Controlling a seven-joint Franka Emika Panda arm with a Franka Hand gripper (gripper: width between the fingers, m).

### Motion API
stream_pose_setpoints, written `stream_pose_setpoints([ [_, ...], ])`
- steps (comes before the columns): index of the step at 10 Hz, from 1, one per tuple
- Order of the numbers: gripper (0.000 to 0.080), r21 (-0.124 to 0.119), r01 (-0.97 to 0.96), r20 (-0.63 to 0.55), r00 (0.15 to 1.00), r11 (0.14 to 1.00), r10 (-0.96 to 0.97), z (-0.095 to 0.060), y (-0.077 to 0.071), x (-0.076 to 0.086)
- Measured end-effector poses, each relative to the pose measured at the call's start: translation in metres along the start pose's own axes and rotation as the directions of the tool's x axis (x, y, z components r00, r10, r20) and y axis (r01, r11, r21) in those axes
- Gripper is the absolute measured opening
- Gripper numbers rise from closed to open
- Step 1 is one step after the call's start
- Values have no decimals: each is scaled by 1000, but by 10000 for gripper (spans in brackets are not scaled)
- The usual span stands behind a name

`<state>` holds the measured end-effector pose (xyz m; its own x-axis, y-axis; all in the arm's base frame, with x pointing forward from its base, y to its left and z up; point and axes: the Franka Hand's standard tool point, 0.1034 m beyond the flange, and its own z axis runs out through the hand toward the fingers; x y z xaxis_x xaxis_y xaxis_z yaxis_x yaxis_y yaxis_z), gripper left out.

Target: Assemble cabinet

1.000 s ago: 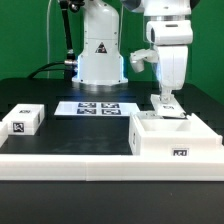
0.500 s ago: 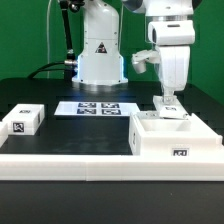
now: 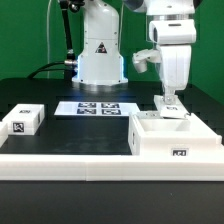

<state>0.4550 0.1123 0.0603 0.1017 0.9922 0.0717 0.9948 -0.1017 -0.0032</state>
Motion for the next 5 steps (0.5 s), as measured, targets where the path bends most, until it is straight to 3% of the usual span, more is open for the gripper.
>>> stream_pose_setpoints([
  [5,70,-1,-4,-2,1000,1000,4,0,5,2],
])
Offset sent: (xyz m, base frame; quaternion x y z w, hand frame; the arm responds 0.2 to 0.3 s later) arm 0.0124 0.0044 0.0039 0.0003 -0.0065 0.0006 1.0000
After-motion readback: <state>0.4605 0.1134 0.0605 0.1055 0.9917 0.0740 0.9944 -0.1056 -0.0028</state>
